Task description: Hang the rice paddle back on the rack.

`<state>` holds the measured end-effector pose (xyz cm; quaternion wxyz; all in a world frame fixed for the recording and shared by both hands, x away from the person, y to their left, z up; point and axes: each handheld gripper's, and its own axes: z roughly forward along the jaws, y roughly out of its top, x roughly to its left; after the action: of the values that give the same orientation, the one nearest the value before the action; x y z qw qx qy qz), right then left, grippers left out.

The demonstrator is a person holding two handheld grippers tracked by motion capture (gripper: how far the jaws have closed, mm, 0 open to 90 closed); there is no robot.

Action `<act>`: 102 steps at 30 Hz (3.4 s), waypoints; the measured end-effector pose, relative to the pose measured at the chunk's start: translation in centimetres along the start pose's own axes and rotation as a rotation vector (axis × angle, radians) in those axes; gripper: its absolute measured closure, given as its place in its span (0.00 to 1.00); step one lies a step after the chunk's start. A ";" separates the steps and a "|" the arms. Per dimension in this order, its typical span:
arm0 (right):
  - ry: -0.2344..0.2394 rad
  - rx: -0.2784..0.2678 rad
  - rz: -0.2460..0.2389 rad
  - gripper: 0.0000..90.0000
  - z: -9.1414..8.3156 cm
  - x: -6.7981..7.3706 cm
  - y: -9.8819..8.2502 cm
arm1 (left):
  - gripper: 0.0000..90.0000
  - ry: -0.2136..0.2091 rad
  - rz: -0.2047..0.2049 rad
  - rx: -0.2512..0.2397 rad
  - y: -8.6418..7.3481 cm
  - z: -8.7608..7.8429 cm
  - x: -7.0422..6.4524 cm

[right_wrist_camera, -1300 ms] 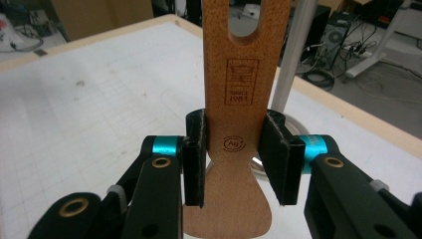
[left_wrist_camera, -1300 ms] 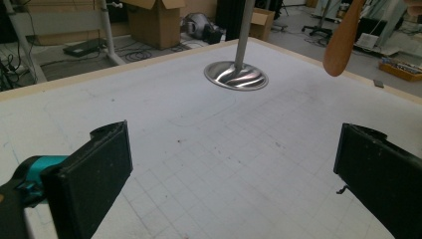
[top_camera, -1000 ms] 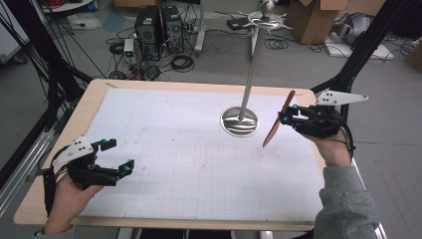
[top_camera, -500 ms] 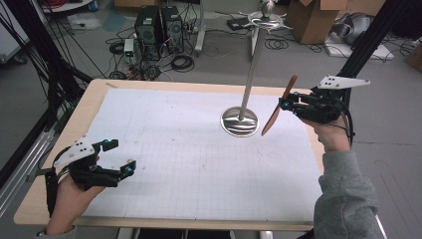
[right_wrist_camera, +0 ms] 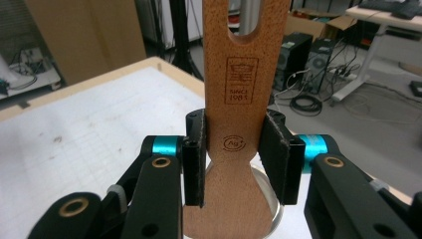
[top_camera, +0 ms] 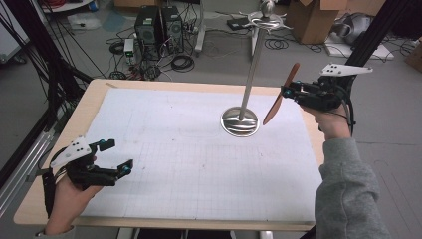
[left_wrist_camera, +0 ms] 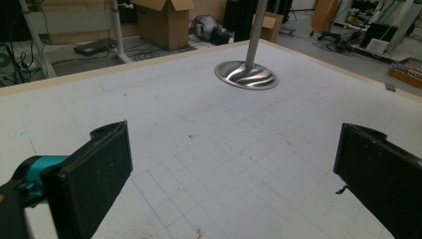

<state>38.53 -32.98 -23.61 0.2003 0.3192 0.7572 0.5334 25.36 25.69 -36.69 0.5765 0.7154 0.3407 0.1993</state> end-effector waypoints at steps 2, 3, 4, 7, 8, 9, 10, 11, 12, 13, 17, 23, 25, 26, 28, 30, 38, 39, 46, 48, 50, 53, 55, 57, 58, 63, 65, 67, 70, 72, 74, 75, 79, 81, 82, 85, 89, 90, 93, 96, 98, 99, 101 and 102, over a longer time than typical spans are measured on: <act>-0.007 0.006 -0.005 0.72 0.0 -0.1 0.3 | 0.03 0.002 0.002 -0.002 0.0 -0.1 0.1; -0.015 0.007 -0.009 0.72 0.0 -0.2 0.4 | 0.03 0.002 0.002 -0.002 0.0 -0.1 0.1; -0.016 0.007 -0.005 0.72 -0.1 -0.2 0.5 | 0.03 0.003 -0.003 -0.002 0.0 -0.1 0.1; -0.035 -0.006 0.013 0.72 -0.2 -0.5 1.0 | 0.03 0.004 -0.004 -0.001 0.0 -0.1 0.1; -0.049 -0.009 0.014 0.72 -0.2 -0.6 1.1 | 0.03 0.004 0.000 -0.002 0.0 -0.2 0.1; -0.059 -0.017 0.010 0.72 -0.2 -0.6 1.2 | 0.03 0.002 -0.003 -0.003 0.1 -0.2 0.0; -0.063 -0.026 0.004 0.72 -0.2 -0.6 1.4 | 0.03 0.003 -0.001 -0.003 0.1 -0.2 0.0; -0.061 -0.034 0.001 0.72 -0.1 -0.7 1.5 | 0.03 0.003 -0.001 -0.003 0.1 -0.2 0.0; -0.061 -0.041 -0.002 0.72 -0.1 -0.7 1.6 | 0.03 0.001 0.000 -0.003 0.1 -0.2 0.0; -0.061 -0.039 0.000 0.72 0.0 -0.8 1.8 | 0.03 0.001 0.000 -0.003 0.1 -0.2 0.0; -0.066 -0.031 0.004 0.72 0.1 -1.2 2.1 | 0.03 0.003 0.007 -0.012 0.2 -0.5 0.0; -0.061 -0.055 0.023 0.72 0.4 -1.7 2.2 | 0.03 0.001 0.006 -0.016 0.2 -0.7 0.1; -0.060 -0.055 0.023 0.72 0.5 -1.8 2.4 | 0.03 0.002 0.004 -0.015 0.2 -0.7 0.1; -0.060 -0.056 0.018 0.72 0.6 -1.8 2.6 | 0.03 0.003 0.003 -0.014 0.2 -0.7 0.1; -0.057 -0.059 0.011 0.72 0.7 -1.8 3.0 | 0.03 0.003 0.006 -0.015 0.2 -0.9 0.1; -0.053 -0.062 0.018 0.72 0.7 -2.0 3.3 | 0.03 0.006 0.005 -0.015 0.2 -1.1 0.1; -0.057 -0.063 0.015 0.72 1.1 -2.5 4.1 | 0.03 0.026 0.002 -0.027 0.3 -1.8 0.2; -0.054 -0.061 0.009 0.72 1.2 -2.5 4.2 | 0.03 0.025 0.004 -0.023 0.3 -1.8 0.3; -0.062 -0.071 0.020 0.72 1.1 -3.0 4.5 | 0.03 0.046 -0.006 -0.035 0.4 -2.5 0.7; -0.061 -0.076 0.023 0.72 1.1 -3.1 4.5 | 0.03 0.046 -0.006 -0.036 0.4 -2.6 0.8; -0.057 -0.092 0.030 0.72 1.0 -3.2 4.6 | 0.03 0.046 -0.007 -0.033 0.3 -2.5 0.8; -0.053 -0.094 0.039 0.72 1.1 -3.2 4.9 | 0.03 0.045 -0.010 -0.026 0.2 -2.4 0.8; -0.051 -0.091 0.030 0.72 1.2 -3.1 5.2 | 0.03 0.045 -0.008 -0.026 0.2 -2.4 0.8; -0.047 -0.095 0.027 0.72 1.3 -3.1 5.4 | 0.03 0.045 -0.007 -0.028 0.2 -2.4 0.7; -0.045 -0.093 0.029 0.72 1.2 -3.1 5.5 | 0.03 0.046 -0.008 -0.029 0.2 -2.4 0.7; -0.036 -0.105 0.025 0.72 1.1 -3.0 6.0 | 0.03 0.050 -0.006 -0.024 0.1 -2.7 0.9; -0.028 -0.106 0.025 0.72 1.1 -3.0 6.1 | 0.03 0.053 -0.008 -0.025 0.1 -2.7 1.0; -0.028 -0.098 0.022 0.72 1.3 -2.9 6.2 | 0.03 0.055 -0.007 -0.028 0.2 -2.8 1.0; -0.025 -0.102 0.030 0.72 1.4 -2.9 6.2 | 0.03 0.054 -0.009 -0.030 0.2 -2.8 1.0; -0.005 -0.115 0.041 0.72 1.6 -3.0 6.3 | 0.03 0.054 -0.007 -0.030 0.2 -2.9 1.0; -0.006 -0.111 0.038 0.72 1.8 -3.0 6.3 | 0.03 0.060 -0.007 -0.031 0.2 -3.1 1.1; -0.005 -0.105 0.039 0.72 1.9 -3.0 6.3 | 0.03 0.060 -0.007 -0.031 0.2 -3.1 1.1; -0.008 -0.109 0.044 0.72 2.0 -3.1 6.3 | 0.03 0.070 -0.012 -0.040 0.2 -3.5 1.3; -0.005 -0.113 0.047 0.72 2.1 -3.1 6.4 | 0.03 0.069 -0.011 -0.041 0.2 -3.6 1.3; -0.005 -0.113 0.047 0.72 2.1 -3.1 6.4 | 0.03 0.069 -0.011 -0.041 0.2 -3.6 1.3; 0.001 -0.107 0.048 0.72 2.2 -3.1 6.5 | 0.03 0.058 0.001 -0.051 0.4 -3.6 1.0; -0.004 -0.105 0.044 0.72 2.4 -3.2 6.7 | 0.03 0.056 -0.005 -0.055 0.5 -3.7 1.0; -0.002 -0.106 0.044 0.72 2.4 -3.2 6.7 | 0.03 0.056 -0.005 -0.055 0.5 -3.7 1.0; 0.000 -0.109 0.046 0.72 2.4 -3.2 6.7 | 0.03 0.054 -0.006 -0.057 0.5 -3.7 0.9; 0.002 -0.105 0.048 0.72 2.6 -3.2 6.8 | 0.03 0.047 -0.005 -0.056 0.5 -3.6 0.7; 0.001 -0.104 0.046 0.72 2.7 -3.1 6.8 | 0.03 0.044 -0.005 -0.056 0.6 -3.6 0.7; 0.004 -0.107 0.047 0.72 2.7 -3.1 6.8 | 0.03 0.039 -0.004 -0.059 0.6 -3.5 0.6; 0.010 -0.117 0.053 0.72 2.8 -3.1 6.8 | 0.03 0.032 0.000 -0.062 0.7 -3.4 0.4; 0.010 -0.118 0.050 0.72 2.9 -3.0 6.9 | 0.03 0.030 0.003 -0.061 0.8 -3.4 0.3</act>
<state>44.43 -31.53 -18.34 0.2016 0.3229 0.7174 0.5835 23.49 28.21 -35.10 0.5924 0.6950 0.3420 0.2214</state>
